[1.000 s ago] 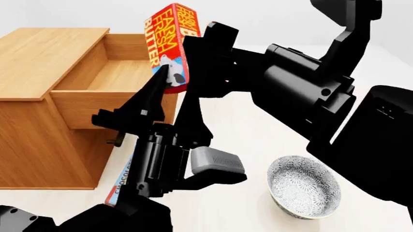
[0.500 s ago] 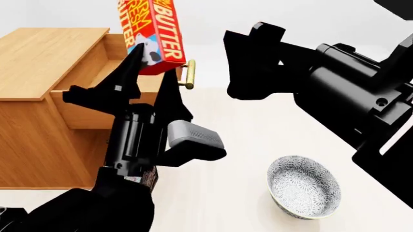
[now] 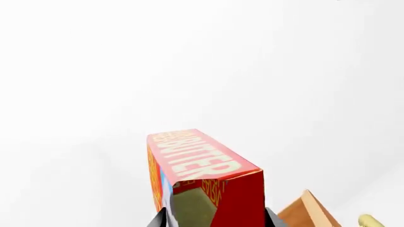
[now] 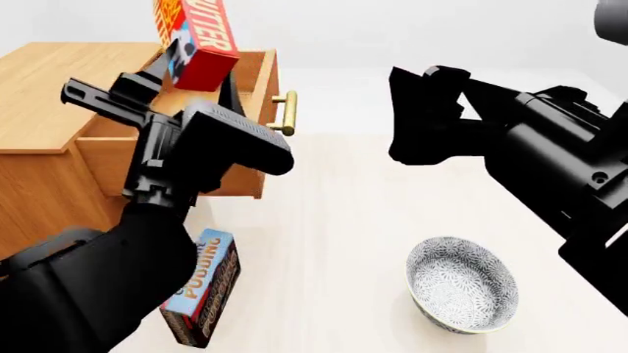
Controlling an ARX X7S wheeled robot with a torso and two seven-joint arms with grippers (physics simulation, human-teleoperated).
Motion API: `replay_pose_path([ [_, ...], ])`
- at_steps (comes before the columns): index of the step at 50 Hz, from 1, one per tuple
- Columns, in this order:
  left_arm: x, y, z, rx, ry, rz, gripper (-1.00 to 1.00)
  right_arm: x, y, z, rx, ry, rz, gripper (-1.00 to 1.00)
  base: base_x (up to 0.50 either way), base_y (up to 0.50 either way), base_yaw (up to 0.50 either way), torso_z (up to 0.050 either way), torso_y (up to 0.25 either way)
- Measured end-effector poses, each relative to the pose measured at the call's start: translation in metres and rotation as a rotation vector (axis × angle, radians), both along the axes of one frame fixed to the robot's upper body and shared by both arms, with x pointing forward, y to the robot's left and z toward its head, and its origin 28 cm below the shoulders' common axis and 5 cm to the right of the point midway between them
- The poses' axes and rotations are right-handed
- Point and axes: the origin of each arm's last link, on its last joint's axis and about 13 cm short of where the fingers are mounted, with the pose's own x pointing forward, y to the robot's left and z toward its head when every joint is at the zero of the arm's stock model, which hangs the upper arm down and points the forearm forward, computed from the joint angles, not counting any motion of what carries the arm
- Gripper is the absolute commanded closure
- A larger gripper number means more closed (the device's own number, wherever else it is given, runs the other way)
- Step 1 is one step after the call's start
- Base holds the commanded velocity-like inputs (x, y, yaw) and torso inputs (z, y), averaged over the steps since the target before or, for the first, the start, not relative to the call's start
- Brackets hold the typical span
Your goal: Put the butter at the back in the top drawer of the cabinet and close it.
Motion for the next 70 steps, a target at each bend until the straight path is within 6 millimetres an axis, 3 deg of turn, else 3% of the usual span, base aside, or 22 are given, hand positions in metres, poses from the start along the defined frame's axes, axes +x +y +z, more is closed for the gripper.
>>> replay_pose_path([
  [18, 0.025, 0.016, 0.014, -0.203, 0.137, -0.069, 1.0, 0.003, -0.003, -0.007, -0.03, 0.01, -0.039, -1.0, 0.0, 0.0, 0.0, 0.0, 0.001],
  [41, 0.056, 0.022, 0.018, -0.395, 0.326, -0.204, 1.0, 0.005, -0.003, -0.012, -0.047, 0.022, -0.061, -1.0, 0.0, 0.0, 0.0, 0.0, 0.001],
  [70, 0.096, 0.036, 0.006, -0.566, 0.419, -0.099, 1.0, 0.007, -0.004, -0.019, -0.052, 0.04, -0.074, -1.0, 0.0, 0.0, 0.0, 0.001, 0.002],
])
